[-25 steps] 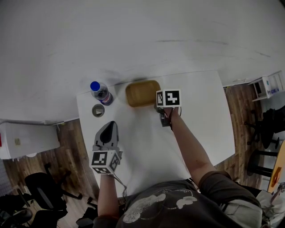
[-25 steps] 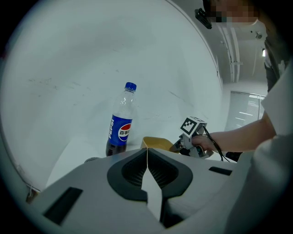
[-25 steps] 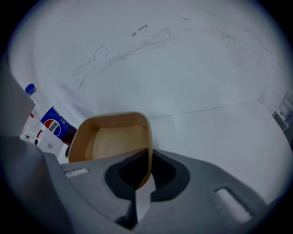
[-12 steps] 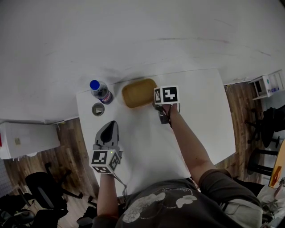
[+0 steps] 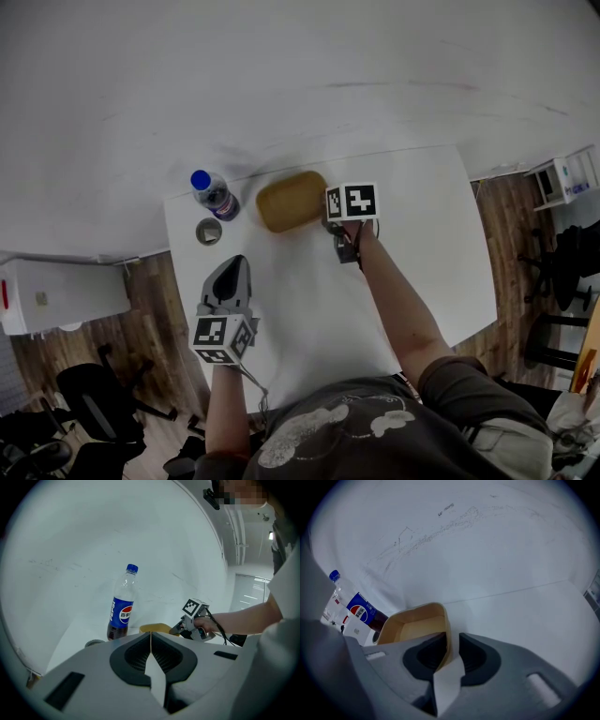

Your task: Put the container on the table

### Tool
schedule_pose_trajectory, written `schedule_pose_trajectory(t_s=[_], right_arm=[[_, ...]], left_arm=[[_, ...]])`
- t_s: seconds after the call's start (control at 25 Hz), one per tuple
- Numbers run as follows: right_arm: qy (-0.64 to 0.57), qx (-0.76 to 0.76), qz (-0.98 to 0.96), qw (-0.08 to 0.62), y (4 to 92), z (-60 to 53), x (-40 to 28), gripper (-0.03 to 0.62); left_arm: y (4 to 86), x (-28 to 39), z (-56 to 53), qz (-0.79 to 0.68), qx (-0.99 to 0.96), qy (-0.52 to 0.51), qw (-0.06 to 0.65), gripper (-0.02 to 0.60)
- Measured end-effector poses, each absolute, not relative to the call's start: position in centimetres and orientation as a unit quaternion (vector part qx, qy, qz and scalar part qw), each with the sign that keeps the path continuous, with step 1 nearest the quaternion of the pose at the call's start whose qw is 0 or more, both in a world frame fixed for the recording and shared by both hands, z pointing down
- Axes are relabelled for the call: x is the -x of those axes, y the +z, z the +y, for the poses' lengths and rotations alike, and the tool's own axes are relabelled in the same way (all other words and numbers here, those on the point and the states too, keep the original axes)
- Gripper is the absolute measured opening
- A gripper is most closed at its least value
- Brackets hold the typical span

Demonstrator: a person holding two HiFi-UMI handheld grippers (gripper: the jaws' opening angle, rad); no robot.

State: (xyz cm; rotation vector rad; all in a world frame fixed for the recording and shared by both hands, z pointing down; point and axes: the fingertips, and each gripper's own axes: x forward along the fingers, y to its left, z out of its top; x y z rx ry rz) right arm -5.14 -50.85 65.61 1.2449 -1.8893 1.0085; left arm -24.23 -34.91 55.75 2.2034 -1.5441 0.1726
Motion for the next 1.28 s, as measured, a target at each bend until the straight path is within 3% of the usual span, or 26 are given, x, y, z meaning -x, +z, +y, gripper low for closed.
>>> schedule_pose_trajectory(t_s=[0.92, 1.16, 1.28], right_arm=[[0.344, -0.474, -0.77, 0.254, 57.5, -47.5, 4.3, 0.081], [0.339, -0.474, -0.774, 0.246, 56.0, -45.0, 3.2, 0.003], [0.341, -0.467, -0.78, 0.242, 55.3, -43.7, 2.6, 0.002]], left_arm=[[50.9, 22.3, -32.0, -0.572, -0.795, 0.043, 0.195, 0.011], [49.5, 20.8, -30.6, -0.574, -0.797, 0.054, 0.177, 0.011], [48.6, 20.1, -29.8, -0.579, -0.796, 0.051, 0.17, 0.011]])
